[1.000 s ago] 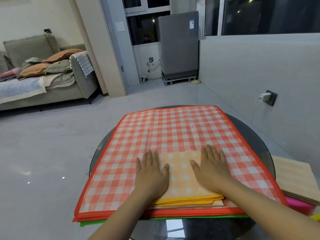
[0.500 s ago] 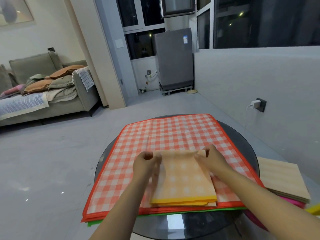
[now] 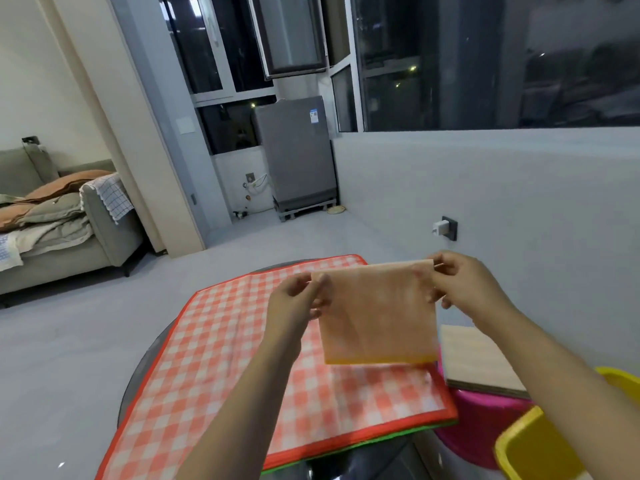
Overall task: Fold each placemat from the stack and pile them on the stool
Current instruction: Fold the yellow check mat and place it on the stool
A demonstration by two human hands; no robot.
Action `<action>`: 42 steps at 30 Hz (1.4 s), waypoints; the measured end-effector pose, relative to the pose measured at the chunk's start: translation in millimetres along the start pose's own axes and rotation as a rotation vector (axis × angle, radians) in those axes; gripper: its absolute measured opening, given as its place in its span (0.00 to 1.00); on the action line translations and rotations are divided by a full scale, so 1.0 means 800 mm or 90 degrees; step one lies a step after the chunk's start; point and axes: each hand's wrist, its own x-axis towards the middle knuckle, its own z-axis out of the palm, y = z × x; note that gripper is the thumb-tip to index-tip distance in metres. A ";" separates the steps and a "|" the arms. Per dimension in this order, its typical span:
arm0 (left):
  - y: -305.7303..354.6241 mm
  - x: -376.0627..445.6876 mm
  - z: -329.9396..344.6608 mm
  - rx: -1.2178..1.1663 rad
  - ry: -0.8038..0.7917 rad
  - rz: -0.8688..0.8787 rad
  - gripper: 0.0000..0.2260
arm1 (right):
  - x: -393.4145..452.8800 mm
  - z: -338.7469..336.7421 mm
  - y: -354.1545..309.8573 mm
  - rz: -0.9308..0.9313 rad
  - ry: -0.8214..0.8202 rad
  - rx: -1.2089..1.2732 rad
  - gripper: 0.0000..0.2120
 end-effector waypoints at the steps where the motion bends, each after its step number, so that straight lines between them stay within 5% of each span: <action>1: 0.002 0.003 0.019 -0.020 -0.021 0.012 0.04 | 0.002 -0.016 0.004 -0.004 0.018 0.013 0.03; 12: -0.048 0.037 0.229 -0.101 -0.118 -0.043 0.10 | 0.030 -0.160 0.099 0.088 0.160 0.088 0.13; 16: -0.090 0.048 0.290 -0.033 -0.102 -0.061 0.04 | 0.045 -0.181 0.155 0.151 0.208 0.037 0.04; 22: -0.162 0.067 0.358 -0.007 -0.021 -0.211 0.20 | 0.069 -0.178 0.252 0.273 0.264 0.005 0.14; 31: -0.277 0.081 0.403 -0.067 0.089 -0.346 0.21 | 0.094 -0.145 0.356 0.391 0.214 -0.093 0.23; 42: -0.361 0.051 0.386 0.122 0.013 -0.332 0.25 | 0.077 -0.119 0.430 0.506 0.116 -0.217 0.19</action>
